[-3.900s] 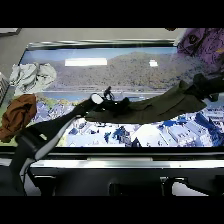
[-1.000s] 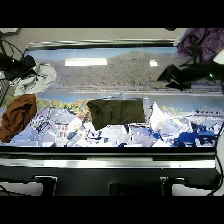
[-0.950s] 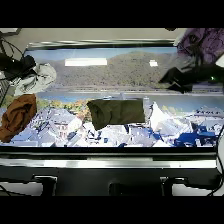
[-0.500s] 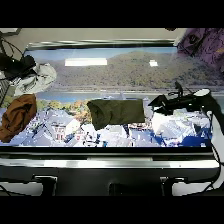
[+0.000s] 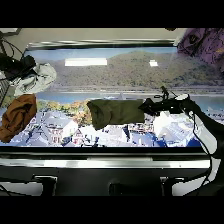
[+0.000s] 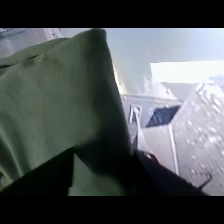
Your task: Fold the clothes and pants, and hang the long-sleeved shirts on hangers.
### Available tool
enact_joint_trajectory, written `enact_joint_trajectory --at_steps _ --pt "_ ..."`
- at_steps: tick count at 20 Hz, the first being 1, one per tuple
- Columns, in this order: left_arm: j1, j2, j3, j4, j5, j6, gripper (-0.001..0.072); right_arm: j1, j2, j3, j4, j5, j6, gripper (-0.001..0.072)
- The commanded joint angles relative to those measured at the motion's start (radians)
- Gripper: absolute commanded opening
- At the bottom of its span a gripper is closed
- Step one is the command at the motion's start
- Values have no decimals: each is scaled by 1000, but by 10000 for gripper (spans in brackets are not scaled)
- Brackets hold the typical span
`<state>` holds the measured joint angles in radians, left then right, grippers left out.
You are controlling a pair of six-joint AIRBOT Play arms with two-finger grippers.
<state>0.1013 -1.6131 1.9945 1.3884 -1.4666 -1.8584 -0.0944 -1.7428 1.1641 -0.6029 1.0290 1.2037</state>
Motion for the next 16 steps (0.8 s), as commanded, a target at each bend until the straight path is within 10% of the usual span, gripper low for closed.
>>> enact_joint_trajectory --at_steps 1,16 --pt "1 -1 0 0 0 0 17 38 -8 6 47 -16 -22 76" --pt "1 -1 0 0 -4 0 17 -186 1 690 -116 175 452 28"
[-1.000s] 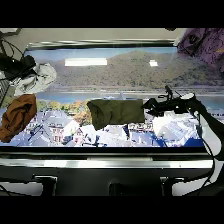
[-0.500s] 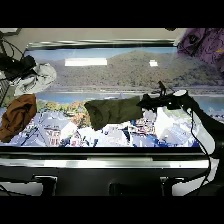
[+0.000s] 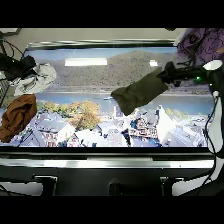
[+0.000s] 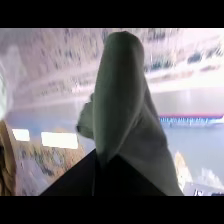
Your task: Fold the clothes and pants, and hang the long-sleeved shirts on hangers.
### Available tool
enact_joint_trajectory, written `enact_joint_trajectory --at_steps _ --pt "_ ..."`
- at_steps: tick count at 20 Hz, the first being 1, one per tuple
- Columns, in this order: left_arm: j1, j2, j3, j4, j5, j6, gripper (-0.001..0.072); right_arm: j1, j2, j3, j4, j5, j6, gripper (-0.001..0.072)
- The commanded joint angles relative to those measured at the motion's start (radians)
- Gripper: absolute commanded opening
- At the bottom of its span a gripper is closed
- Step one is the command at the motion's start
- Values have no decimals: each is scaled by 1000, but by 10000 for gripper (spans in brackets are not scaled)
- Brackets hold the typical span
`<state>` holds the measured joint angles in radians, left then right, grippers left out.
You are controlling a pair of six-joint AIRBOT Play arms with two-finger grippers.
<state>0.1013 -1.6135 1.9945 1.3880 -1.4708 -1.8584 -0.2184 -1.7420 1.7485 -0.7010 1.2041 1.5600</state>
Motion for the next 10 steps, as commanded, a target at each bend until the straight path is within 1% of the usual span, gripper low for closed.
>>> enact_joint_trajectory --at_steps 1,6,7,10 --pt "1 -1 0 0 0 0 17 -82 0 132 -18 -7 112 28" --pt "1 -1 0 0 -11 0 17 -182 1 241 -19 -111 220 28" --pt "1 -1 0 0 -16 0 17 -203 1 260 -20 -137 227 27" --pt "1 -1 0 0 -40 0 17 -263 6 282 -52 -192 291 27"
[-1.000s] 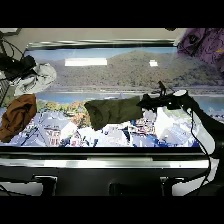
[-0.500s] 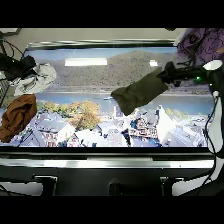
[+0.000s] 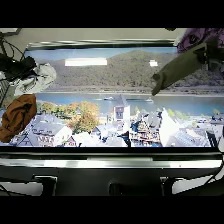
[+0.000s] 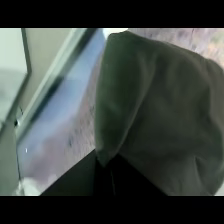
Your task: Fold the clothes and pants, and hang the long-sleeved shirts on hangers.
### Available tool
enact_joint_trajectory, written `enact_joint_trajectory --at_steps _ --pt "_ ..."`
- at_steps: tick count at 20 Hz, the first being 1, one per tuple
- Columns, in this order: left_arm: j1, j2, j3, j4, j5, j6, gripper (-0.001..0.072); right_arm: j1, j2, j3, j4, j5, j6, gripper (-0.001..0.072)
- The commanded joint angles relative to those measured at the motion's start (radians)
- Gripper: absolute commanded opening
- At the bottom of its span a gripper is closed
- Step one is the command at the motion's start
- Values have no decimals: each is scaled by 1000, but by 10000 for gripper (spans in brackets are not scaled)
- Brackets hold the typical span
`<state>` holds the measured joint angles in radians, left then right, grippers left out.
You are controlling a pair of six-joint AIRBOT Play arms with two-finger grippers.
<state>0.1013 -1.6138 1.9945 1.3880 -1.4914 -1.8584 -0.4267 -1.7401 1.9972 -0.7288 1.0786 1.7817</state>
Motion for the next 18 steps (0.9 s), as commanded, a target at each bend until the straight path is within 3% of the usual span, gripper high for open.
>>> enact_joint_trajectory --at_steps 1,7,12,18 --pt "1 0 0 0 -29 0 17 -73 9 34 -50 -73 87 28" --pt "1 0 0 0 -39 19 17 -208 41 33 -273 48 180 26" --pt "1 0 0 0 -39 19 17 -311 87 -22 -462 256 156 24" --pt "1 0 0 -1 -39 18 16 -447 331 -492 -531 187 112 25"
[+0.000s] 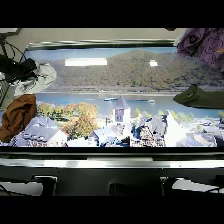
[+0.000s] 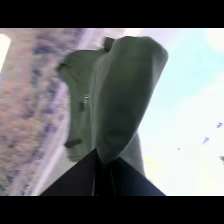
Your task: Fold the clothes and pants, and hang the long-sleeved shirts on hangers.
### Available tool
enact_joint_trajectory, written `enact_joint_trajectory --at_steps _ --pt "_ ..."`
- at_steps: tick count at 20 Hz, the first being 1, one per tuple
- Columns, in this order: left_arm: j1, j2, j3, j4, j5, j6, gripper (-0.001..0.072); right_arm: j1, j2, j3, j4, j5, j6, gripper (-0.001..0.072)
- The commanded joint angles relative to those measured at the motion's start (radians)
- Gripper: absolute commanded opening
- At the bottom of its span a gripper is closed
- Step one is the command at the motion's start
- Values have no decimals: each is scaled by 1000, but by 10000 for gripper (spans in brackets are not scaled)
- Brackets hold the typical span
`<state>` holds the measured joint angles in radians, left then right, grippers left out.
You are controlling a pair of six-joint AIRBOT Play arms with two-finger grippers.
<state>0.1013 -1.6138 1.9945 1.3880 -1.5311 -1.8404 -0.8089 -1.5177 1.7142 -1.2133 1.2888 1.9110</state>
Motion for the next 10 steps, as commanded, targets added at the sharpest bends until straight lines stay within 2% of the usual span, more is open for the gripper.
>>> enact_joint_trajectory --at_steps 1,5,10 --pt "1 0 0 -1 1 0 17 -89 153 -299 -48 -36 -19 25" --pt "1 0 0 -1 0 0 17 -131 289 -559 -135 -51 -40 26" --pt "1 0 0 -1 0 0 17 -130 391 -734 -220 -72 -4 26"
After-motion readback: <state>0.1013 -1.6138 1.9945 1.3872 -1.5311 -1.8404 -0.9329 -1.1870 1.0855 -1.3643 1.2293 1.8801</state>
